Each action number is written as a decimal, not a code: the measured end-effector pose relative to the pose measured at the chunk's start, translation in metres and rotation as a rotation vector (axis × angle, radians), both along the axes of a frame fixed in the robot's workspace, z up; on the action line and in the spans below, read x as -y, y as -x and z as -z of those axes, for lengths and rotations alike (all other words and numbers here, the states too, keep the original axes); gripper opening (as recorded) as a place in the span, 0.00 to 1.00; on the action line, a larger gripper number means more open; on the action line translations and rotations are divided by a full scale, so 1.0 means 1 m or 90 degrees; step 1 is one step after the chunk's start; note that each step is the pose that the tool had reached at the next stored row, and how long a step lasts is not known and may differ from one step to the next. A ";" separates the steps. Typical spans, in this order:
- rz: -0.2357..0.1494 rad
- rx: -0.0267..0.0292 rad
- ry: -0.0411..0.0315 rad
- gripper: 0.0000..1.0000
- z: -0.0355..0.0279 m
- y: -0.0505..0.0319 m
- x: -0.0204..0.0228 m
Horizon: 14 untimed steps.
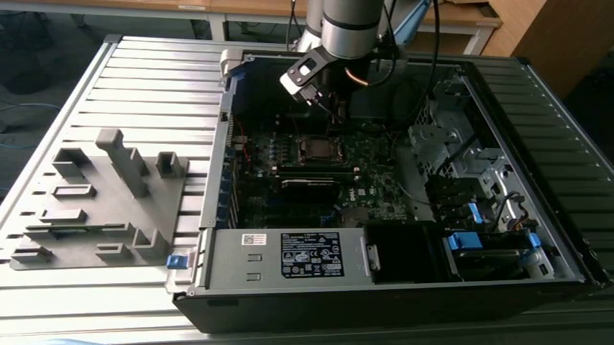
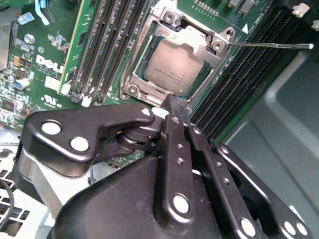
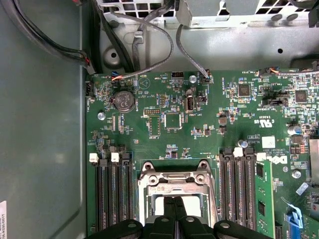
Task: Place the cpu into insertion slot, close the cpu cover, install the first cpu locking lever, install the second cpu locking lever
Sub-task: 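Close the cpu cover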
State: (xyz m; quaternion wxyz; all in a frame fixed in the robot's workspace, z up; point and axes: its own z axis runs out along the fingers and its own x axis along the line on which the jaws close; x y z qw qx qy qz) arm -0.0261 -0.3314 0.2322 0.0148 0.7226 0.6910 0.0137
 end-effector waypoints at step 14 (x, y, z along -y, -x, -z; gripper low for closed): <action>0.003 0.0000 0.0004 0.11 0.0016 0.0065 0.0008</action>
